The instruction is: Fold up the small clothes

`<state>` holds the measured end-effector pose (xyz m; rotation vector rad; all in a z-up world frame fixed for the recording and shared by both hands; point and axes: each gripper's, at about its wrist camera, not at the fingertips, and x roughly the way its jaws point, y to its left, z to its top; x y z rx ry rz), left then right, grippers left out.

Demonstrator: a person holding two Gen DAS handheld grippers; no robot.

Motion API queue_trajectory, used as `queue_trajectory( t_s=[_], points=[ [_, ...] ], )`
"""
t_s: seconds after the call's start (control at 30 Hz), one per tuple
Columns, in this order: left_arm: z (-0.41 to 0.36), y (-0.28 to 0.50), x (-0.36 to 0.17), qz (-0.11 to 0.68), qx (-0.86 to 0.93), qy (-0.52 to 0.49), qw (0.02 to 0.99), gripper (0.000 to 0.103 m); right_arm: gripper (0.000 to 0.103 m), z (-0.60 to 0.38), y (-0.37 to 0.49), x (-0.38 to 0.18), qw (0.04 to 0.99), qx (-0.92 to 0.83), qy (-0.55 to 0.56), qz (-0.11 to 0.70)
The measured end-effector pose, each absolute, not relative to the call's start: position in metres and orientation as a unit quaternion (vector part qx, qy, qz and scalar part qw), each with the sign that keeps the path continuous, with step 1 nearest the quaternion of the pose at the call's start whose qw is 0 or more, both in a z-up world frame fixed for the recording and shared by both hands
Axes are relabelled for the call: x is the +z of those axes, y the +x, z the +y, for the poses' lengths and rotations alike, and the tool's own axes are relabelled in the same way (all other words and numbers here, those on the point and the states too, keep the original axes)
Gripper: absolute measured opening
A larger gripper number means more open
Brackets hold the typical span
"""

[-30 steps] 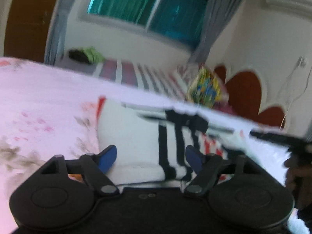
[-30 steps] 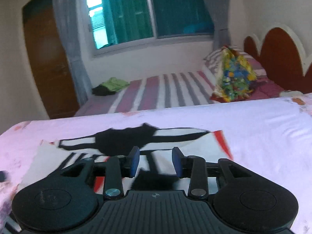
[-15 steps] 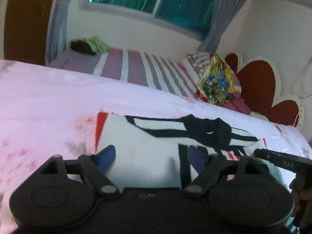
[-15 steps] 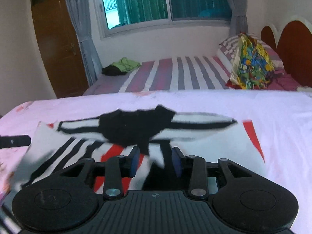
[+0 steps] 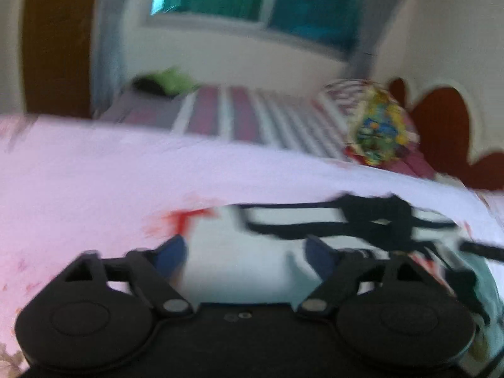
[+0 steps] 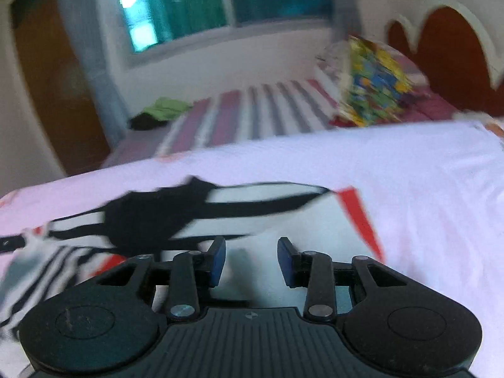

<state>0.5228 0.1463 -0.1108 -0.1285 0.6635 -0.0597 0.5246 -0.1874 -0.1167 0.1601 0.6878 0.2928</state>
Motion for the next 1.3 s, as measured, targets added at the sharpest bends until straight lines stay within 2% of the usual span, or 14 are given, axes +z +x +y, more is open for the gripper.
queue_trajectory(
  t_s=[0.03,0.2,0.33,0.43,0.53,0.63,0.7,0.83,0.9,0.93,1.03,1.2,1.27,1.3],
  points=[
    [0.127,0.521,-0.11,0.314,-0.037,-0.045,0.948,0.103,0.037,-0.175,0.521,-0.115,0.926,0.164,0.075,0.333],
    [0.085,0.54,-0.129,0.346,-0.06,-0.022,0.936,0.102,0.037,-0.123,0.519,-0.132,0.896,0.244,0.028,0.371],
    [0.125,0.543,-0.145,0.369,-0.023,-0.038,0.928,0.101,0.037,-0.156,0.519,-0.138,0.919,0.165,-0.001,0.358],
    [0.164,0.552,-0.14,0.365,-0.012,-0.098,0.926,0.101,0.036,-0.214,0.536,-0.146,0.917,0.138,0.067,0.367],
    [0.177,0.561,-0.134,0.382,0.016,-0.098,0.919,0.093,0.037,-0.226,0.54,-0.132,0.921,0.118,0.066,0.365],
    [0.16,0.531,-0.112,0.363,-0.019,-0.102,0.926,0.096,0.037,-0.231,0.524,-0.115,0.916,0.153,0.102,0.357],
    [0.135,0.505,-0.103,0.341,-0.039,-0.082,0.936,0.102,0.037,-0.215,0.501,-0.111,0.91,0.192,0.072,0.36],
    [0.098,0.488,-0.118,0.363,-0.08,-0.077,0.925,0.102,0.037,-0.173,0.472,-0.128,0.903,0.235,-0.034,0.358],
    [0.085,0.489,-0.137,0.391,-0.049,-0.011,0.919,0.102,0.037,-0.178,0.471,-0.135,0.908,0.224,-0.028,0.353],
    [0.082,0.483,-0.144,0.375,-0.048,0.023,0.926,0.103,0.037,-0.185,0.472,-0.135,0.908,0.217,-0.017,0.358],
    [0.092,0.476,-0.143,0.373,-0.042,0.008,0.927,0.103,0.037,-0.208,0.471,-0.132,0.92,0.151,-0.018,0.362],
    [0.091,0.448,-0.113,0.349,-0.004,-0.042,0.936,0.102,0.037,-0.222,0.453,-0.115,0.918,0.185,-0.001,0.352],
    [0.079,0.445,-0.116,0.345,0.008,-0.034,0.938,0.102,0.08,-0.21,0.45,-0.126,0.914,0.154,-0.03,0.374],
    [0.073,0.45,-0.127,0.371,0.015,-0.022,0.928,0.102,0.103,-0.208,0.455,-0.137,0.909,0.128,-0.041,0.395]
  ],
)
